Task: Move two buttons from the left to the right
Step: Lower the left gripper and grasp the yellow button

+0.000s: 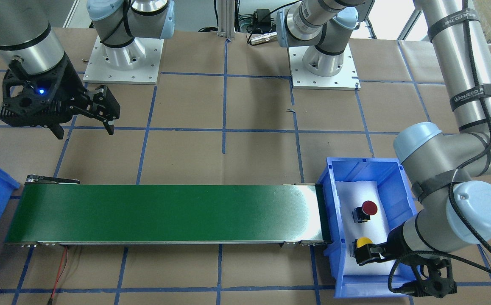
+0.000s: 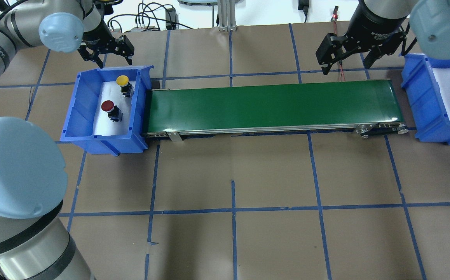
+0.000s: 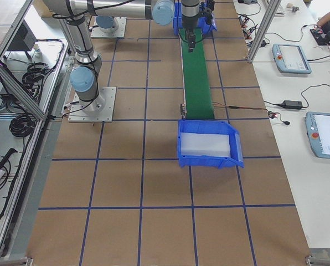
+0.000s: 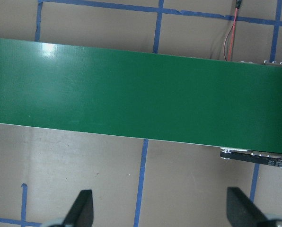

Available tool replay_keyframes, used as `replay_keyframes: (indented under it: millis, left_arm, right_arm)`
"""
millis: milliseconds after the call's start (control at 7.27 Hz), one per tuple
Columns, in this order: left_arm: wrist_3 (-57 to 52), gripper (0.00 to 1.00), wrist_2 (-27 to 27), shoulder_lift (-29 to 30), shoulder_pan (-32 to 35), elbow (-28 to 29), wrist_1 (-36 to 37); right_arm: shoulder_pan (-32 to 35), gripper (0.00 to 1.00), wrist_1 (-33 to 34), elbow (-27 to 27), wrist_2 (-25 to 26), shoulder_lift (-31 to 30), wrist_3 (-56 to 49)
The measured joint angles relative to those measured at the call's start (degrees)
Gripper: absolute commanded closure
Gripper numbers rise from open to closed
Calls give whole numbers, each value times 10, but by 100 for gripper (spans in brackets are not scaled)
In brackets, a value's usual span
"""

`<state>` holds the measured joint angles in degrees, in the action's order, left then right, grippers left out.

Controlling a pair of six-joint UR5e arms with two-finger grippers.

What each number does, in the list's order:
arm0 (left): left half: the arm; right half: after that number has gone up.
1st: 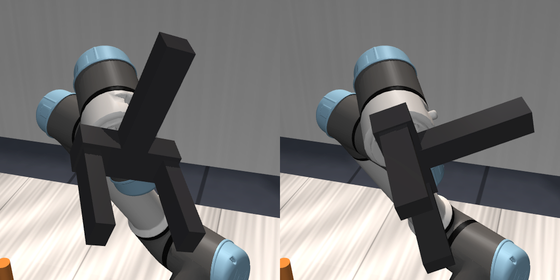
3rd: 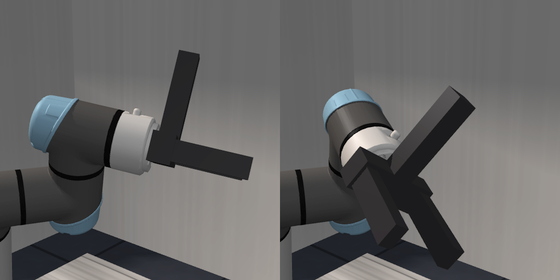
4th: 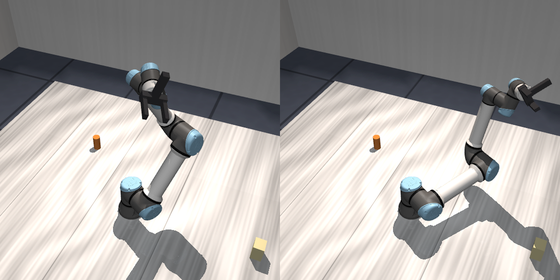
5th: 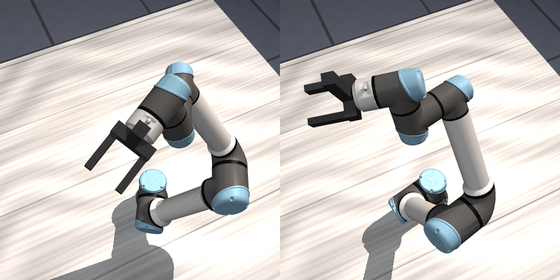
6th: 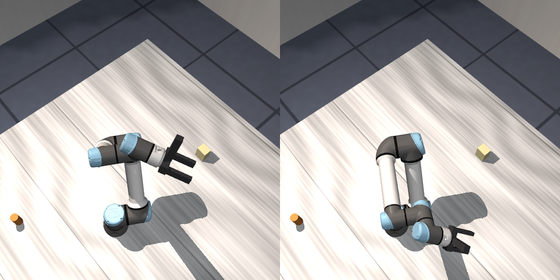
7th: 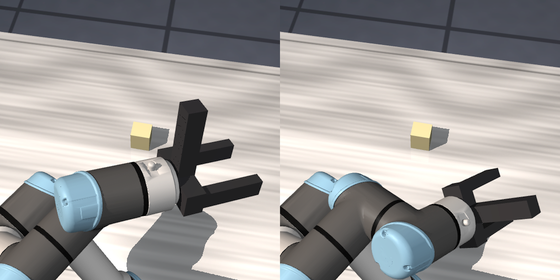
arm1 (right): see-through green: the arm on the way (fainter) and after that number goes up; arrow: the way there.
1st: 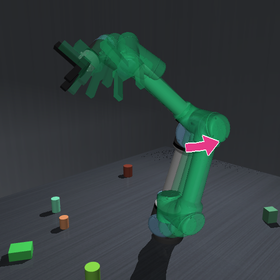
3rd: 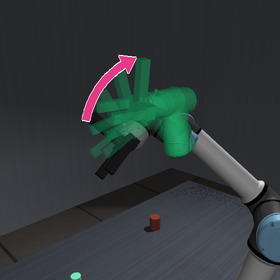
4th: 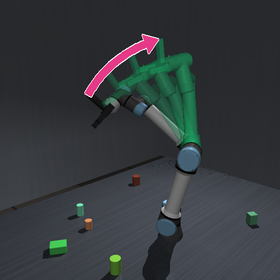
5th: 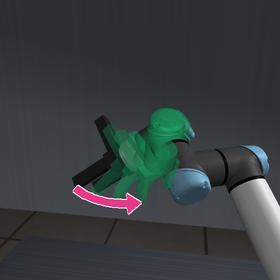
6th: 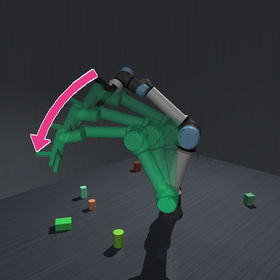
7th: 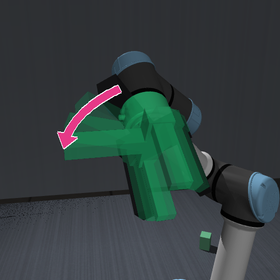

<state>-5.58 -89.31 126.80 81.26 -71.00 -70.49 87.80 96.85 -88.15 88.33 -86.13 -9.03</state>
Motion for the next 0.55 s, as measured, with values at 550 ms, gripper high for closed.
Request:
replay_keyframes:
  millis: [550]
  left_arm:
    - [-27,8,-1,1,-4,-34,3]
  right_arm:
    - [0,0,-1,-1,1,0,-7]
